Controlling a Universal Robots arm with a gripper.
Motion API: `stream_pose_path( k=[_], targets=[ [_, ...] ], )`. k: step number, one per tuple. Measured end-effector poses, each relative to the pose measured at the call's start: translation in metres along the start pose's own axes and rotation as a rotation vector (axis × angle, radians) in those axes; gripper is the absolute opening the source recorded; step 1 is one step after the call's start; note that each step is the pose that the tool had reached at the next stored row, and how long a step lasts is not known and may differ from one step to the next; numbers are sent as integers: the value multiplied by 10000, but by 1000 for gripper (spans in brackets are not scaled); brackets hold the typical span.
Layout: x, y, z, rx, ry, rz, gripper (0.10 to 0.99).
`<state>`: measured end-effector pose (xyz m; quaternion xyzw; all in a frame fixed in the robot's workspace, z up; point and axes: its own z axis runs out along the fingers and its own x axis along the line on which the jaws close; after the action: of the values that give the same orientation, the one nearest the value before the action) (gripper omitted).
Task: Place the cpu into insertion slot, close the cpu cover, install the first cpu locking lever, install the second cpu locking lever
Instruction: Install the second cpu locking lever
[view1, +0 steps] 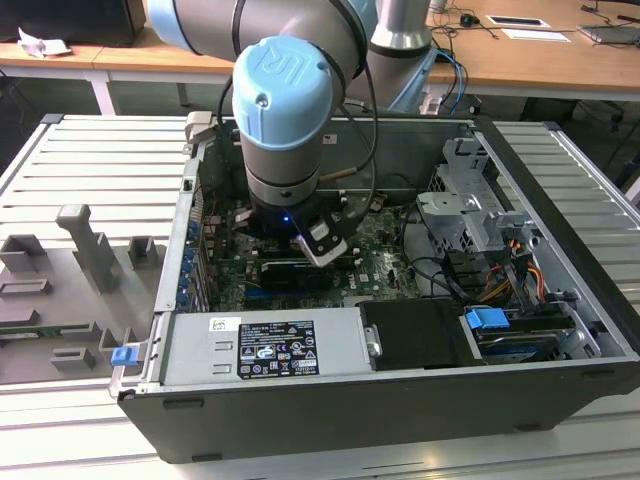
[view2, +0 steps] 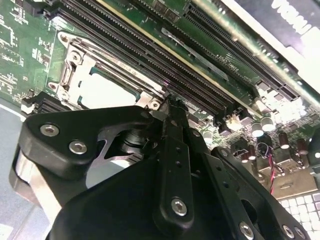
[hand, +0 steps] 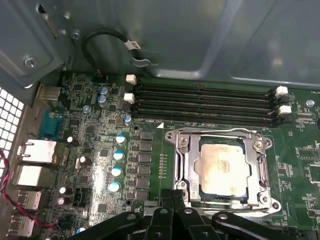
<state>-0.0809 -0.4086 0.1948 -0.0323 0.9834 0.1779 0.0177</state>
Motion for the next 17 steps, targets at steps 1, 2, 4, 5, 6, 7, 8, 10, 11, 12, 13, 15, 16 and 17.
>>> stream_pose_path(
  k=[1, 2, 4, 5, 6, 7, 8, 10, 11, 12, 13, 15, 16, 17],
  targets=[
    [0, -3, 8, -26, -5, 0, 106],
    [1, -6, 15, -43, -6, 0, 106],
    [2, -15, 36, -61, -2, 1, 106],
    [2, -15, 37, -60, -1, 2, 106],
    [2, -15, 37, -62, -3, 2, 106],
    [1, -11, 30, -68, -8, 1, 106],
    [0, -6, 20, -72, -10, 0, 106],
    [-1, 7, -18, -66, -5, 1, 106],
    [-2, 13, -35, -67, -6, 1, 106],
    [-3, 20, -55, -66, -6, 2, 106],
    [-4, 30, -81, -64, -5, 1, 106],
    [-7, 49, -132, -66, -5, 1, 106],
    [-8, 56, -150, -65, -3, 1, 106],
    [-8, 61, -164, -64, -2, 2, 106]
  ],
)
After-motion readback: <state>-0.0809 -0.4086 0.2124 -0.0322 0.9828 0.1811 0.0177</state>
